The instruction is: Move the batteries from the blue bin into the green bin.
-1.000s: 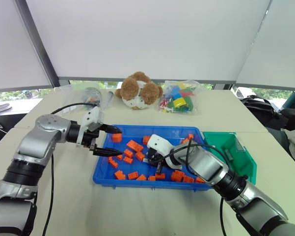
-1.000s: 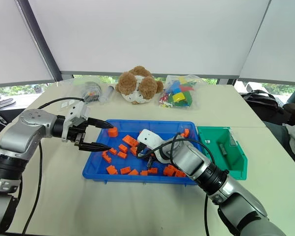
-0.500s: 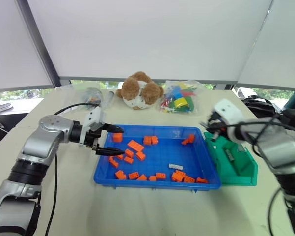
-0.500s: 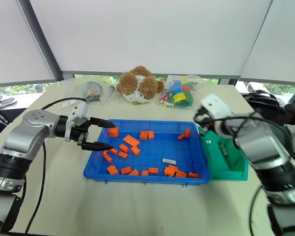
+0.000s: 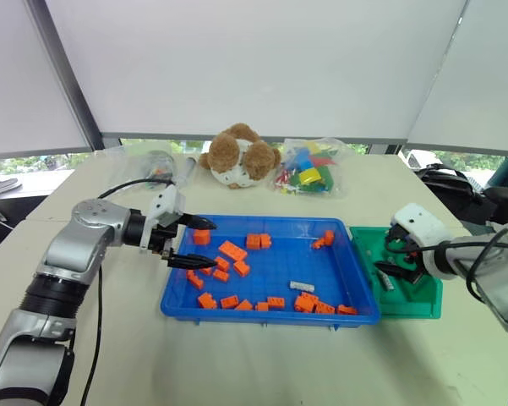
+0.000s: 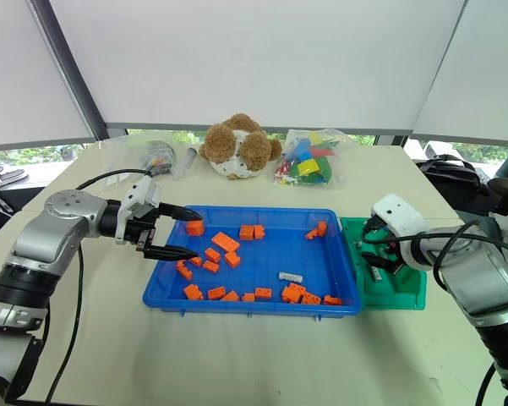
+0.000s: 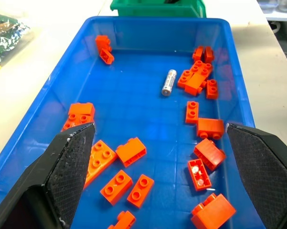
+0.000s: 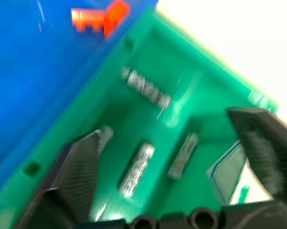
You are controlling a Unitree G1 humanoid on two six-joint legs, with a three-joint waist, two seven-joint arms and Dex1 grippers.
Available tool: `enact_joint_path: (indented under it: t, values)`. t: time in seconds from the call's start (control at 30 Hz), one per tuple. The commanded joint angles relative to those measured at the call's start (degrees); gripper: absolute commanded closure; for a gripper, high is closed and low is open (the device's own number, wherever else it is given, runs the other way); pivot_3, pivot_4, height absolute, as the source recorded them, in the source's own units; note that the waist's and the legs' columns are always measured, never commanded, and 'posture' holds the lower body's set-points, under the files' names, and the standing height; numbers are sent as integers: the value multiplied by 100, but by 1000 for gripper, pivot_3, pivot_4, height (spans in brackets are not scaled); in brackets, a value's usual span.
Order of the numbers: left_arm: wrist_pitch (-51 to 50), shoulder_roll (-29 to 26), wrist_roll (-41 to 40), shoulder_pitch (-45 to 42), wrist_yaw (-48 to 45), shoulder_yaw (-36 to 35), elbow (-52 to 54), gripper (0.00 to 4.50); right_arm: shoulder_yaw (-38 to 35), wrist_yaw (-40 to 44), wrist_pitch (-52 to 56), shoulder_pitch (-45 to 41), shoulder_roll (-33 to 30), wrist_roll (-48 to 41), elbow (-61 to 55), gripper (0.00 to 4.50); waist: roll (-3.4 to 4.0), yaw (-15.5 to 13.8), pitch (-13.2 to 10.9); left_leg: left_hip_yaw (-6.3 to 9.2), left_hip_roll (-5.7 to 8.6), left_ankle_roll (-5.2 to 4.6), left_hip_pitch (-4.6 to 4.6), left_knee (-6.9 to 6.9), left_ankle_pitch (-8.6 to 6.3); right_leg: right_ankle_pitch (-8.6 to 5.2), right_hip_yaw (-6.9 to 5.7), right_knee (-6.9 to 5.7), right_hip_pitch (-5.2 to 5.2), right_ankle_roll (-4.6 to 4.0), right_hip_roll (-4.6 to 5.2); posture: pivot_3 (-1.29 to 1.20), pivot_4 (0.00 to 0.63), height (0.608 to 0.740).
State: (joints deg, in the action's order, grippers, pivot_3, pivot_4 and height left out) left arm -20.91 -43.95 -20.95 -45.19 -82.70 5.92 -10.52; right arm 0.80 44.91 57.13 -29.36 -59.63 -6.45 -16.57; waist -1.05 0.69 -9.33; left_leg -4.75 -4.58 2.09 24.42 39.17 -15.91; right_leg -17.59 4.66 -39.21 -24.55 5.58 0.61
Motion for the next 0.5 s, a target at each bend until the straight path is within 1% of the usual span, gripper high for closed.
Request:
enact_joint_path:
  t: [0.03, 0.2, 0.5]
  values:
    - [46, -49, 4, -115, -49, -64, 69, 0, -5, 331, -70, -448, 31, -380, -573, 40, 0, 4, 0, 0, 0, 0, 0, -1, 0, 0, 0, 0, 0, 0, 0, 0, 150, 733]
    - [40, -42, 33, -160, -72, -68, 44, 0, 617, 572, -213, -789, 405, -559, -721, 40, 0, 11, 0, 3, -2, 0, 0, -1, 0, 0, -2, 0, 0, 0, -3, 0, 150, 733]
    - [-13, -126, 33, -88, -45, -118, 181, 0, 1678, 389, -148, -1050, 1322, -369, -229, 40, -1, 5, 0, 3, -1, 0, 2, 1, 0, 0, -4, 0, 0, 0, 0, 0, 150, 733]
